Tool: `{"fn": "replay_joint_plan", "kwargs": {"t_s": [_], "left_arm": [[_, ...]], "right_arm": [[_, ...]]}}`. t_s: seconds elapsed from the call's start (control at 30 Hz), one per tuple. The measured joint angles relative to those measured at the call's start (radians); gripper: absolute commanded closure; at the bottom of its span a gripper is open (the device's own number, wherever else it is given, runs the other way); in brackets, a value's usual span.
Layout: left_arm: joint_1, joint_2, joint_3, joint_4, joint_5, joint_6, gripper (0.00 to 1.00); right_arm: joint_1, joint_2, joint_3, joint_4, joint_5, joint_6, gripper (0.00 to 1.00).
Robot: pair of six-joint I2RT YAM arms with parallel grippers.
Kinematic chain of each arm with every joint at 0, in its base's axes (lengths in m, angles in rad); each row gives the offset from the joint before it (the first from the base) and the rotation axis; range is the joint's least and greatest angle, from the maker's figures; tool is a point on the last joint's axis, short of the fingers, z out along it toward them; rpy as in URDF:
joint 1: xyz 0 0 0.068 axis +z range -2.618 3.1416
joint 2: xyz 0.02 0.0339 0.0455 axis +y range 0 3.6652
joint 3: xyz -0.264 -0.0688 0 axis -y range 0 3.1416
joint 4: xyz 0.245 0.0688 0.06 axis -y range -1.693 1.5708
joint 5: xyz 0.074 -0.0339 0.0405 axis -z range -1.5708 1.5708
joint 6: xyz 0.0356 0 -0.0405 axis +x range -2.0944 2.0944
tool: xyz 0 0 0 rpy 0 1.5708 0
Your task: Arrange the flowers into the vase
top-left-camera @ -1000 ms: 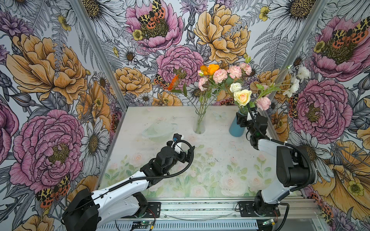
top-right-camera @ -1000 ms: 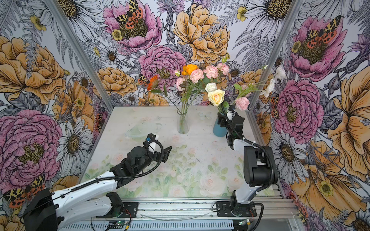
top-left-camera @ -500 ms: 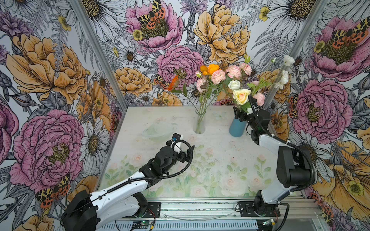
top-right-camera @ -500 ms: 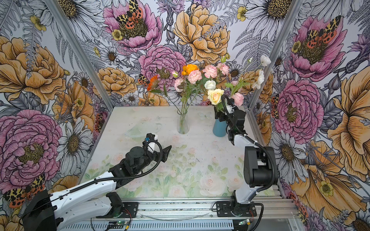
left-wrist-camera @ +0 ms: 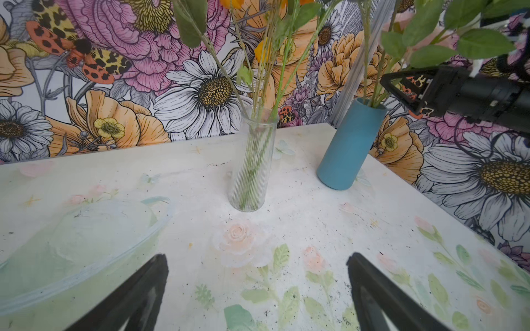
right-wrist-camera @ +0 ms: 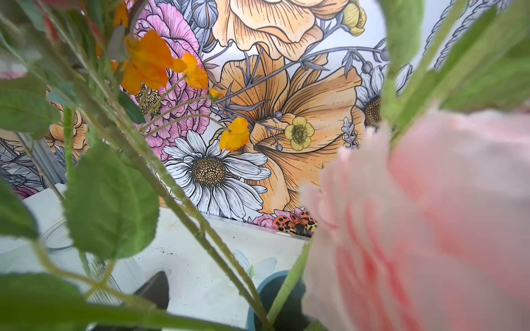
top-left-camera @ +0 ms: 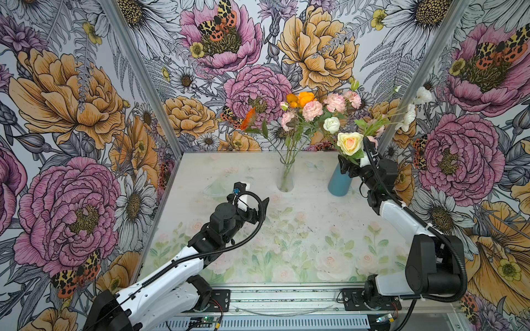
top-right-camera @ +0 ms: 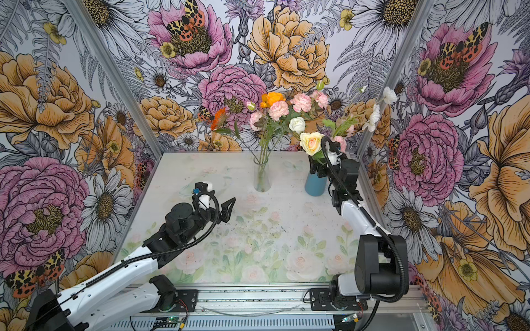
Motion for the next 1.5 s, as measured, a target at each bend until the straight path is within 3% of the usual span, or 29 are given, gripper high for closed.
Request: {"fn": "replay_joint_plan", "kwargs": {"t_s": [0.23, 0.47, 0.63, 0.73, 0.8, 0.9, 1.0, 1.1, 1.2, 1.5], "left_arm": [[0.075, -0.021, 0.032, -0.041, 0.042, 0.014, 0.01], [0.252, 0.025, 0.065, -0.083, 0.066, -0.034, 0.01], [0.417, 0.125, 0.032, -0.029, -0.072, -0.047, 0.01], [0.497, 0.263, -0.101, 0.222, -0.171, 0.027, 0.01], [0.526, 0.443, -0.172, 0.391, -0.238, 0.087, 0.01], [0.550, 0.622, -0.189, 0.486, -0.235, 0.135, 0.01], [0.625, 0.637, -0.180, 0.545, -0.169, 0.132, 0.01], [0.700, 0.649, -0.247, 0.801, -0.072, 0.123, 0.01], [0.722, 0.668, -0.345, 0.949, -0.022, 0.111, 0.01], [0.708, 0.673, -0.292, 0.984, -0.004, 0.096, 0.01]], "right_arm": [[0.000, -0.191, -0.084, -0.186, 0.016, 0.005, 0.01], [0.000, -0.371, -0.261, -0.308, 0.062, 0.056, 0.01], [0.000, -0.424, -0.424, -0.275, 0.166, 0.135, 0.01], [0.000, -0.375, -0.533, -0.190, 0.269, 0.142, 0.00], [0.000, -0.290, -0.572, -0.116, 0.327, 0.132, 0.01], [-0.002, -0.174, -0.573, -0.036, 0.366, 0.115, 0.00], [-0.013, -0.090, -0.579, 0.141, 0.369, 0.105, 0.01], [-0.027, 0.032, -0.594, 0.374, 0.357, 0.105, 0.00], [-0.039, 0.147, -0.623, 0.528, 0.340, 0.106, 0.01], [-0.046, 0.157, -0.653, 0.699, 0.335, 0.109, 0.00]]}}
